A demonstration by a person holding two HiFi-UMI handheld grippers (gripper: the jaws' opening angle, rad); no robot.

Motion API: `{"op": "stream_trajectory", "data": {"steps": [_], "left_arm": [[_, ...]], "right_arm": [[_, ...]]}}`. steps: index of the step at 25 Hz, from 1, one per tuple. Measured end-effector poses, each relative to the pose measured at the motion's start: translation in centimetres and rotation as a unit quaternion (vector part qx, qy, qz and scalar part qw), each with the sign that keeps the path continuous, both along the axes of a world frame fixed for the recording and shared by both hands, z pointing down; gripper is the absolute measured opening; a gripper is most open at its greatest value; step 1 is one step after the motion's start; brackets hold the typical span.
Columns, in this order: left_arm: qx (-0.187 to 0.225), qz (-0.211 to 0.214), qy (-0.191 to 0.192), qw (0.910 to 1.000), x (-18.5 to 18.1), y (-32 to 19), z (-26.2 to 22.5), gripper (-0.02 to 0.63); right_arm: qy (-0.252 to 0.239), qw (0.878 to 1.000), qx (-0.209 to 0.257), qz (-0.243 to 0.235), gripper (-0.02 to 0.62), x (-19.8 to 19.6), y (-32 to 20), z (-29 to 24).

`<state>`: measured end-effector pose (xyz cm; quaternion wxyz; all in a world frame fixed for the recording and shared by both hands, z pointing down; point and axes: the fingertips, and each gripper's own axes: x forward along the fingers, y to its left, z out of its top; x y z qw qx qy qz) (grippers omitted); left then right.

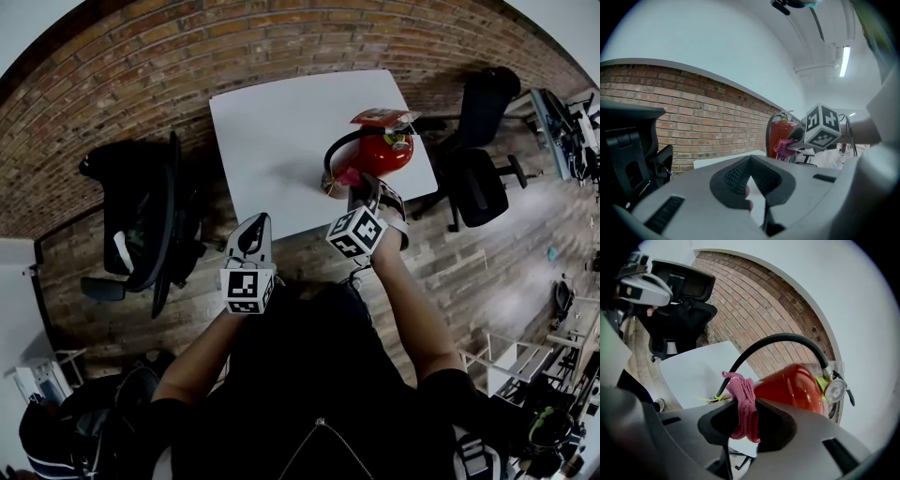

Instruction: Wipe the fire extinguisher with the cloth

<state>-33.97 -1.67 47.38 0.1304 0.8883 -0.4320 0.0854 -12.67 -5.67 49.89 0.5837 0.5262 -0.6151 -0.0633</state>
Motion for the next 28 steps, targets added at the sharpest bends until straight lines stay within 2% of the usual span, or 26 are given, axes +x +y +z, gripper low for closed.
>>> {"op": "stream_trajectory", "data": {"steps": [11, 15, 18, 23, 28], "left_arm": [[0.002, 0.013, 0.006, 0.9999, 0.8, -0.4, 0.0, 0.029], [0.004, 0.015, 0.008, 0.9998, 0.9, -0.6, -0.2, 0.029], [0.001, 0.018, 0.007, 0.9998, 1.0, -0.7, -0.1, 0.029], [0.0, 0.024, 0.007, 0.9997, 1.4, -0.4, 0.2, 0.029], [-0.003, 0.031, 0.006, 0.9995, 2.0, 0.2, 0.1, 0.029]], "right_arm": [[0.019, 0.999, 0.047, -0.014, 0.104, -0.7, -0.4, -6.1], [0.042, 0.996, 0.074, -0.024, 0.104, -1.1, -0.2, -8.7], [0.074, 0.991, 0.108, -0.041, 0.104, -1.5, -0.1, -10.9], [0.142, 0.971, 0.182, -0.06, 0.104, -1.2, -0.4, -13.8], [0.173, 0.967, 0.178, -0.049, 0.103, 0.0, -1.0, -12.3]]}}
